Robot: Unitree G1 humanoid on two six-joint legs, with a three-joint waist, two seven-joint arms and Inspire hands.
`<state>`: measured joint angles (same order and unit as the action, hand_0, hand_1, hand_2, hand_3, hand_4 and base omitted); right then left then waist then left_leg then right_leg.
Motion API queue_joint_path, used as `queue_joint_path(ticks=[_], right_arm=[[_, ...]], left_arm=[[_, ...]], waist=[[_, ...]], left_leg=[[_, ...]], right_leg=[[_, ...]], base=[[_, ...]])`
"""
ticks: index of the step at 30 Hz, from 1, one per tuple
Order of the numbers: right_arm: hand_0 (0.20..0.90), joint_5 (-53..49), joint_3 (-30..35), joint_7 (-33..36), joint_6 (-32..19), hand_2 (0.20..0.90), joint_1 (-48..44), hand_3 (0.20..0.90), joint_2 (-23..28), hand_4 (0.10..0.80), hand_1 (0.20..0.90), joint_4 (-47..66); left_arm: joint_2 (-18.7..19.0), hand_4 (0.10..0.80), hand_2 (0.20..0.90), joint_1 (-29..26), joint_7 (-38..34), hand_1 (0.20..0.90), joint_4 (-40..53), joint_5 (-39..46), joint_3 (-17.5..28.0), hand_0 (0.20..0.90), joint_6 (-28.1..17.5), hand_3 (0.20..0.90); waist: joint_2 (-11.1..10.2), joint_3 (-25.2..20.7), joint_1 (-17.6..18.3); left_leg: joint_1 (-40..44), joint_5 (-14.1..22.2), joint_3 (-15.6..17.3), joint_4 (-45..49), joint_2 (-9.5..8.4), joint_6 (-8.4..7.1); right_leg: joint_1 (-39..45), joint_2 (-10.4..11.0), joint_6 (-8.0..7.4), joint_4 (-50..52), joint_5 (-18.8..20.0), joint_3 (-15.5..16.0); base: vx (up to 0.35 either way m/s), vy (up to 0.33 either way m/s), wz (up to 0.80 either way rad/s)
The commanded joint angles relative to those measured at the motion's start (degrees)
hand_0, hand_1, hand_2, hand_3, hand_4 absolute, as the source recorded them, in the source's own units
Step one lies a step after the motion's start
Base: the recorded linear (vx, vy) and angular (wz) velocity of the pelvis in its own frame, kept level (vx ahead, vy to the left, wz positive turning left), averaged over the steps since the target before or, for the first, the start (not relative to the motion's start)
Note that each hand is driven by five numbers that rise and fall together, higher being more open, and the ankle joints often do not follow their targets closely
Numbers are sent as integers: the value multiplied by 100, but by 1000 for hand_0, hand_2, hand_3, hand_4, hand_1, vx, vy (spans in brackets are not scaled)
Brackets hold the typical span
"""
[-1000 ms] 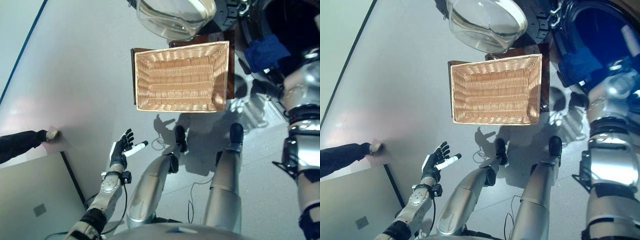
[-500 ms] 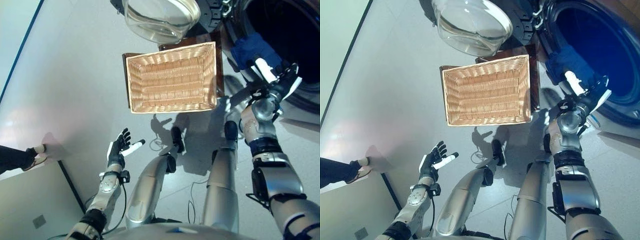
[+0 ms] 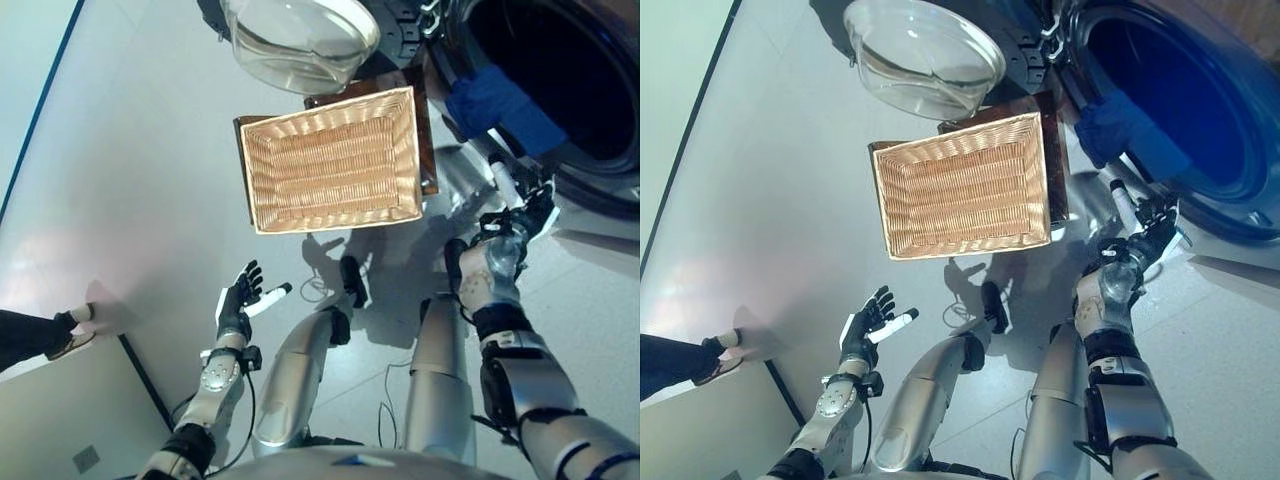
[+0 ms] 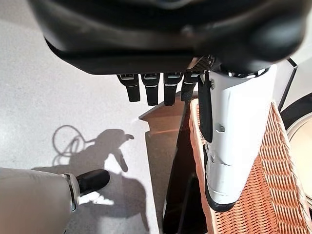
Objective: Pick up the clothes and place them into the washing machine
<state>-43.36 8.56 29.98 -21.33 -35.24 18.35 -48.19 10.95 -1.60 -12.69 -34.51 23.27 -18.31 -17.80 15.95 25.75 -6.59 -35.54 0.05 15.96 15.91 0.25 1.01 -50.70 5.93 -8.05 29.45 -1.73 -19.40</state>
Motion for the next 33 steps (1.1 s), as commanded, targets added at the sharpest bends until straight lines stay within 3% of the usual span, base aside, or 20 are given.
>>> queue_joint_path(ticks=[1, 9, 17, 33], right_arm=[[900, -233, 26, -31, -630, 900, -90, 900, 143, 800, 900, 421], [900, -667, 291, -5, -722, 900, -291, 900, 240, 800, 900, 83], [900, -473, 115, 3, -372, 900, -720, 900, 796, 800, 900, -46], [900, -394, -629, -546, 4, 900, -1494, 900, 1276, 800, 900, -262]], left_arm=[[262, 800, 900, 250, -325, 900, 34, 42, 372, 900, -258, 900], [333, 800, 900, 322, -311, 900, 221, 76, 313, 900, -276, 900], [532, 800, 900, 486, -151, 900, 697, 166, 208, 900, -308, 900], [648, 800, 900, 503, 56, 900, 860, 281, 205, 900, -209, 900]], waist=[[366, 59, 85], [465, 44, 55], [634, 146, -12], [501, 64, -117]], left_leg=[[-495, -46, -130, 237, 277, -396], [-579, -8, -107, 322, 277, -396], [-761, -75, -96, 387, 263, -400], [-858, -130, -216, 361, 303, -410]], right_leg=[[160, -166, 419, 142, -213, 162], [68, -150, 431, 231, -255, 122], [-123, -132, 437, 367, -288, 111], [-200, -198, 483, 526, -335, 245]], base=[[0, 0, 0], [0, 0, 0], [-6, -14, 0], [0, -17, 1]])
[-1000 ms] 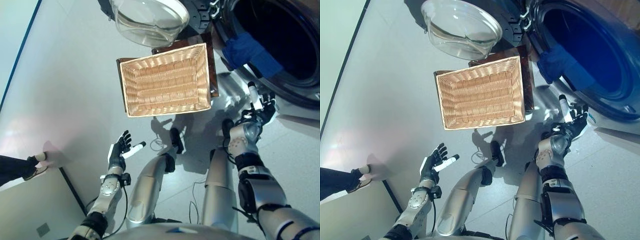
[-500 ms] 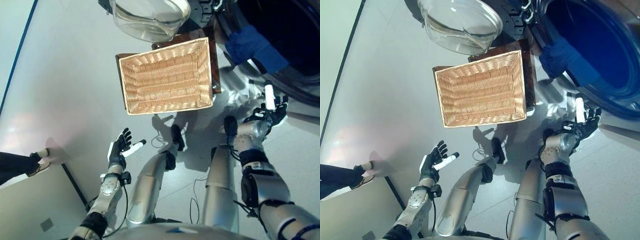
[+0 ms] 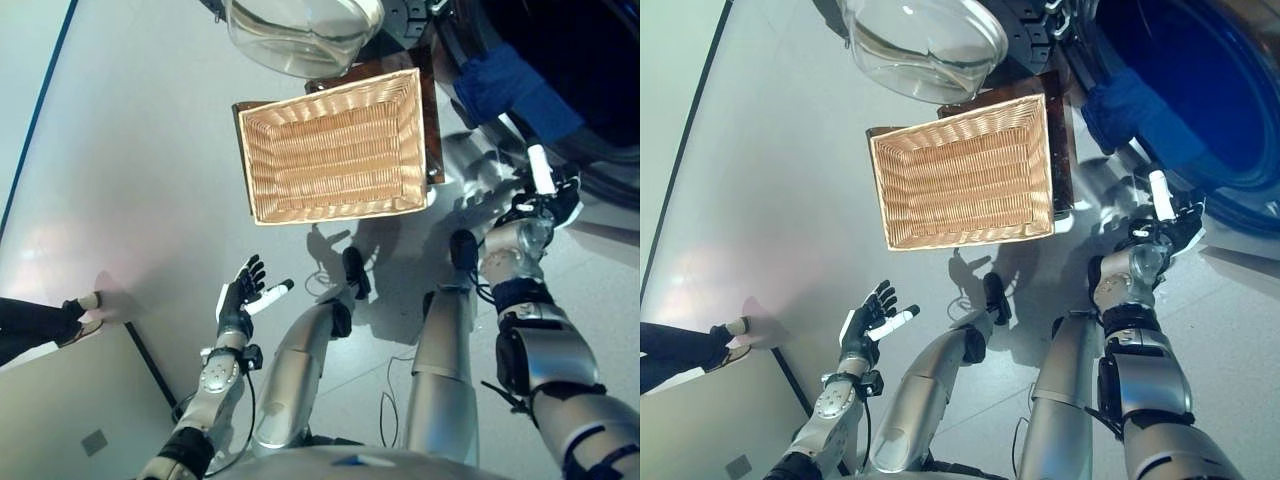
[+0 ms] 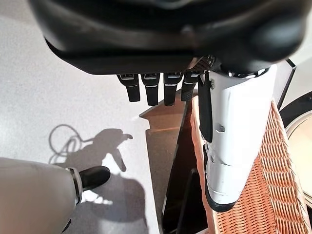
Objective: Pick up the clothes and place them into the washing machine
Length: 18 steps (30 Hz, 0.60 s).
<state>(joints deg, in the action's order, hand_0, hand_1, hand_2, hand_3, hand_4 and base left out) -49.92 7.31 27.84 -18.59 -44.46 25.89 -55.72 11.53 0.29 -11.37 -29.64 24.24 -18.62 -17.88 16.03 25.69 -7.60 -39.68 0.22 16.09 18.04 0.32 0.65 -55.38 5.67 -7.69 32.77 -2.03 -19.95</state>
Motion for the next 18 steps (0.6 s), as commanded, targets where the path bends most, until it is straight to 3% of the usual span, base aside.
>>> queue_joint_path(ticks=[1, 18], right_arm=[[900, 260, -507, -332, -271, 900, -577, 900, 522, 800, 900, 487], [900, -27, -946, -575, -324, 900, -1579, 900, 767, 800, 900, 698]], left_arm=[[589, 800, 900, 313, -75, 900, 373, 185, 240, 900, -201, 900], [591, 800, 900, 220, -2, 900, 220, 294, 264, 900, -168, 900]], waist=[[492, 72, -13], [401, 0, -105]], left_leg=[[-446, -147, -230, 150, 295, -375], [-424, -179, -302, 83, 273, -380]], right_leg=[[265, -172, 447, 196, -306, 299], [285, -162, 465, 260, -354, 374]], base=[[0, 0, 0], [2, 2, 0]])
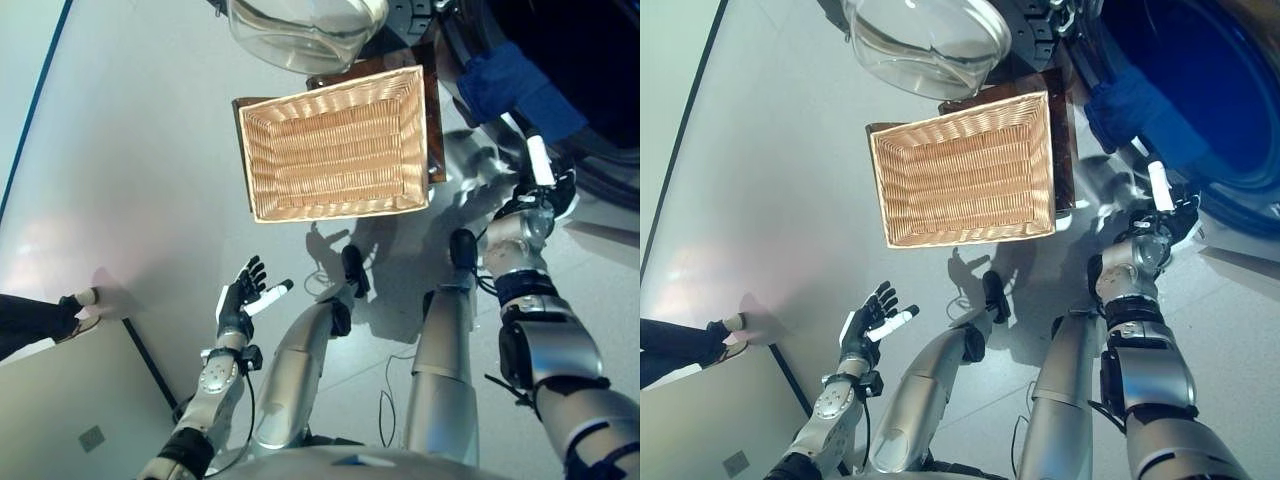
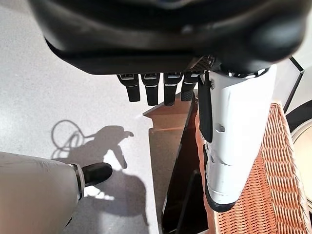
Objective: Pick up the clothes and place them into the washing machine
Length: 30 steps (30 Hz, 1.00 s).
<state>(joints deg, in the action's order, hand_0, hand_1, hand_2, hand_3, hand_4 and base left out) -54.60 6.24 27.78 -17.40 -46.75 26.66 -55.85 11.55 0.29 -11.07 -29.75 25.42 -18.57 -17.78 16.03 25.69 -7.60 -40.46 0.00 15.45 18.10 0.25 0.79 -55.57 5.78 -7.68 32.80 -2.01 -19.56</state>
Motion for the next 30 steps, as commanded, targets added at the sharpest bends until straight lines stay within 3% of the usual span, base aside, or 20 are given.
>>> queue_joint_path(ticks=[1, 18, 30], right_arm=[[900, 432, -860, -576, -471, 900, -1405, 900, 669, 800, 900, 781], [900, 334, -1099, -654, -561, 900, -1786, 900, 682, 800, 900, 1146], [900, 454, -1277, -627, -503, 900, -1650, 900, 102, 800, 900, 1384]], left_arm=[[574, 800, 900, 194, -40, 900, 168, 171, 266, 900, -173, 900], [523, 800, 900, 122, -36, 900, 72, 202, 253, 900, -156, 900], [432, 800, 900, 20, -77, 900, -200, 197, 292, 900, -91, 900]], waist=[[369, -18, -106], [266, -63, -133], [119, -163, -139]], left_leg=[[-316, -152, -244, 58, 284, -393], [-221, -152, -292, 18, 286, -402], [-124, -112, -291, 27, 304, -381]], right_leg=[[326, -179, 468, 262, -377, 344], [416, -202, 478, 249, -412, 369], [539, -245, 489, 201, -365, 413]], base=[[0, 0, 0], [0, 0, 0], [0, 0, 0]])
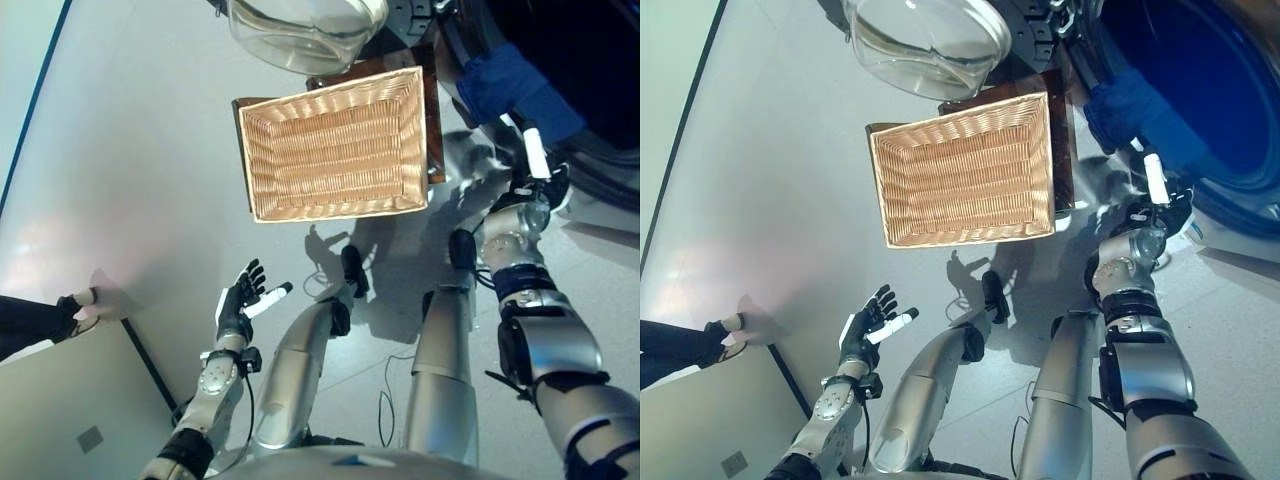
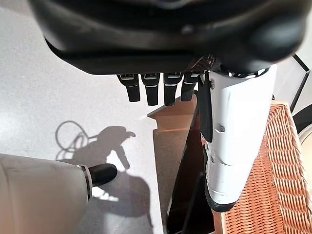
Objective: Pick up the clothes and place them into the washing machine
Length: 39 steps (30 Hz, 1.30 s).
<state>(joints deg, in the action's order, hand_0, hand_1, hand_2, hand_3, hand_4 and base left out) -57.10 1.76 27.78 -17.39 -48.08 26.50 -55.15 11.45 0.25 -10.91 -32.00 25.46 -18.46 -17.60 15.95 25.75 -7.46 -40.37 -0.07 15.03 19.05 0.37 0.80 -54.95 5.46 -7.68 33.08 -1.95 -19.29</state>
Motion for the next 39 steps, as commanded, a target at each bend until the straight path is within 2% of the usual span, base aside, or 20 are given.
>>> queue_joint_path(ticks=[1, 18, 19, 20, 21, 22, 29, 35, 39], right_arm=[[900, 704, -844, -633, -492, 900, -1500, 900, 92, 800, 900, 1349], [900, 583, -852, -721, -493, 900, -1418, 900, -96, 800, 900, 1570], [796, 549, -828, -721, -516, 796, -1441, 796, -79, 725, 796, 1563], [332, 454, -767, -730, -555, 332, -1468, 332, -82, 394, 332, 1564], [236, 428, -736, -695, -587, 236, -1506, 236, -74, 325, 236, 1536], [200, 421, -707, -665, -594, 200, -1537, 200, -53, 300, 200, 1498], [200, 381, -545, -453, -670, 200, -1559, 200, -14, 300, 200, 1381], [200, 128, -186, -336, -937, 200, -1365, 200, -98, 300, 200, 1537], [200, 313, -194, -240, -865, 200, -1338, 200, 63, 300, 200, 1536]], left_arm=[[446, 800, 900, 37, -92, 900, 52, 191, 277, 900, -111, 900], [499, 800, 900, 136, -76, 900, 123, 188, 353, 900, -108, 900], [501, 800, 900, 139, -77, 900, 145, 188, 362, 900, -108, 900], [502, 800, 900, 147, -78, 900, 148, 201, 365, 900, -116, 900], [510, 800, 900, 150, -78, 900, 176, 223, 363, 900, -119, 900], [513, 800, 900, 165, -80, 900, 186, 240, 362, 900, -120, 900], [473, 800, 900, 148, -128, 900, 90, 259, 333, 900, -87, 900], [450, 800, 900, 218, -135, 900, 125, 260, 309, 900, -102, 900], [468, 800, 900, 209, -119, 900, 156, 241, 300, 900, -114, 900]], waist=[[120, -165, -157], [21, -223, -244], [20, -221, -248], [18, -217, -246], [17, -210, -253], [22, -204, -261], [73, -97, -211], [144, -142, -208], [183, -147, -207]], left_leg=[[-120, -100, -254, -66, 288, -379], [-23, -89, -295, -80, 266, -355], [-22, -90, -294, -86, 261, -356], [-28, -92, -293, -83, 260, -355], [-36, -96, -294, -81, 259, -358], [-41, -101, -294, -87, 258, -358], [-59, -135, -280, -108, 276, -365], [-5, -122, -256, -149, 250, -367], [21, -119, -248, -157, 240, -369]], right_leg=[[484, -210, 488, 172, -367, 388], [656, -181, 474, 56, -352, 386], [655, -180, 473, 50, -353, 387], [648, -176, 478, 54, -357, 381], [642, -178, 478, 48, -360, 370], [640, -178, 480, 41, -364, 367], [619, -184, 492, 46, -354, 378], [660, -181, 483, 27, -387, 344], [682, -174, 467, 25, -394, 323]], base=[[-17, 20, 3], [0, 5, 2], [5, 14, 4], [0, 0, 0], [0, 0, 0], [0, 0, 0], [0, 0, 0], [0, 0, 0], [3, -2, -1]])
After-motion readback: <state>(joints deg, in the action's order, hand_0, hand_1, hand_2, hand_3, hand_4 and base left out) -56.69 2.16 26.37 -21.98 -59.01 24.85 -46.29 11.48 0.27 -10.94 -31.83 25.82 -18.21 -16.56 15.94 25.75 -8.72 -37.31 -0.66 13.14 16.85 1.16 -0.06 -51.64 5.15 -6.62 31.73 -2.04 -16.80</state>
